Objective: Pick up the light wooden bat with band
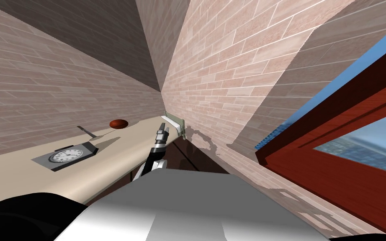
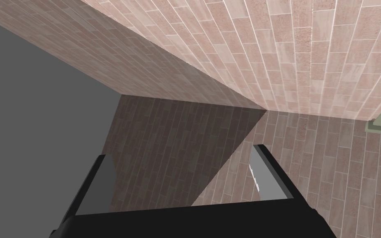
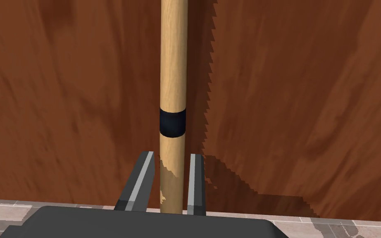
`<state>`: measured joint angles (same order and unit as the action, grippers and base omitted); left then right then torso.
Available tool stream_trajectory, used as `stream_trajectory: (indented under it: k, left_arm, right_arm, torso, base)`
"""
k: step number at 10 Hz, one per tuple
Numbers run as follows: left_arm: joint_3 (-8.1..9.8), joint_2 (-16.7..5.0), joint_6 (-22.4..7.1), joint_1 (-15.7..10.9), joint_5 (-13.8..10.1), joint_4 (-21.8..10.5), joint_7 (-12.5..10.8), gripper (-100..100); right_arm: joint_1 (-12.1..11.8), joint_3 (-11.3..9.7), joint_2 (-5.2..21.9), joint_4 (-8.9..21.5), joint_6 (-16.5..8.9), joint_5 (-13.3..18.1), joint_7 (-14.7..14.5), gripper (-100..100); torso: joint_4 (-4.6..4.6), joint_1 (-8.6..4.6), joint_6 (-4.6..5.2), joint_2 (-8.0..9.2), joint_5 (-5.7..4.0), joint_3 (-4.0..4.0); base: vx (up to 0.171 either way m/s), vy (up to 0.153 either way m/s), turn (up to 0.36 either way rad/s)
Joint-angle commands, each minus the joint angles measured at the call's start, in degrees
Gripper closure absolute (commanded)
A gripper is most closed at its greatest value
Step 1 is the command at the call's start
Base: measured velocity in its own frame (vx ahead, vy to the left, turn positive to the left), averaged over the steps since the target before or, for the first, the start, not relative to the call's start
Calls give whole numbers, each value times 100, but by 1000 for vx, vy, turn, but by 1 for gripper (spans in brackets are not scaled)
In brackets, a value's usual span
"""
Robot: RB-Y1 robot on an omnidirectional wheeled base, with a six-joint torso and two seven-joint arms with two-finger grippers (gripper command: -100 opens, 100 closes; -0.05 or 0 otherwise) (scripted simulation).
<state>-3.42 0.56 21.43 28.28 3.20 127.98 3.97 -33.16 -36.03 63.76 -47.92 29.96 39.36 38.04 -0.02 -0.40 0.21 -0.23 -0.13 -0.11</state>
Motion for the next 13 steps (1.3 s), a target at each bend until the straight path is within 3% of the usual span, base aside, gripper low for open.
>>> stream_trajectory:
  k: [1,2,3,4,5,7,8,9,11,12,13]
  left_arm:
    - [0,0,0,0,0,0,0,0]
    - [0,0,0,0,0,0,0,0]
    - [0,0,0,0,0,0,0,0]
    - [1,0,0,3,0,0,0,0]
    - [2,-1,0,3,0,0,0,0]
    - [1,-1,0,3,0,0,0,0]
    - [1,-1,0,1,0,0,0,0]
    - [1,-1,0,3,0,0,0,0]
    - [1,-1,0,0,0,0,0,0]
    - [0,-1,0,-1,0,0,0,0]
    - [2,-1,0,2,0,0,0,0]
  right_arm:
    - [0,0,0,0,0,0,0,100]
    - [0,0,-1,0,0,0,0,0]
    - [286,163,-74,233,252,286,-228,100]
    - [372,163,-74,233,252,463,-228,100]
    - [585,349,-161,461,503,637,-459,100]
    - [787,349,-161,519,531,990,-484,100]
    - [1000,535,-248,717,766,1168,-726,100]
    - [1155,535,-248,806,810,1345,-741,100]
    - [1201,535,-248,806,810,1568,-741,100]
    - [1462,720,-335,1071,1088,1800,-997,100]
    - [1616,720,-335,1092,1088,1952,-997,100]
  torso:
    - [0,0,0,0,0,0]
    - [0,1,0,0,1,0]
    - [0,1,0,-1,1,0]
    - [-2,-30,0,-36,-10,-17]
    - [-10,-40,4,-52,-11,-29]
    - [-9,-43,-11,-76,-15,-41]
    - [-6,-38,-8,-45,-12,-25]
    - [-5,-36,-5,-52,-12,-26]
    - [-2,-46,-10,-28,-11,-15]
    - [3,-50,-16,-12,-13,-5]
    - [-2,-52,-1,-27,-12,-13]
  base:
    - [0,0,0]
    - [0,0,0]
    - [120,-53,-383]
    - [162,-53,-509]
    - [214,-45,-419]
    - [131,-13,-274]
    - [133,-4,-368]
    - [129,-2,-461]
    - [28,-10,-78]
    - [88,-24,-354]
    - [128,1,-461]
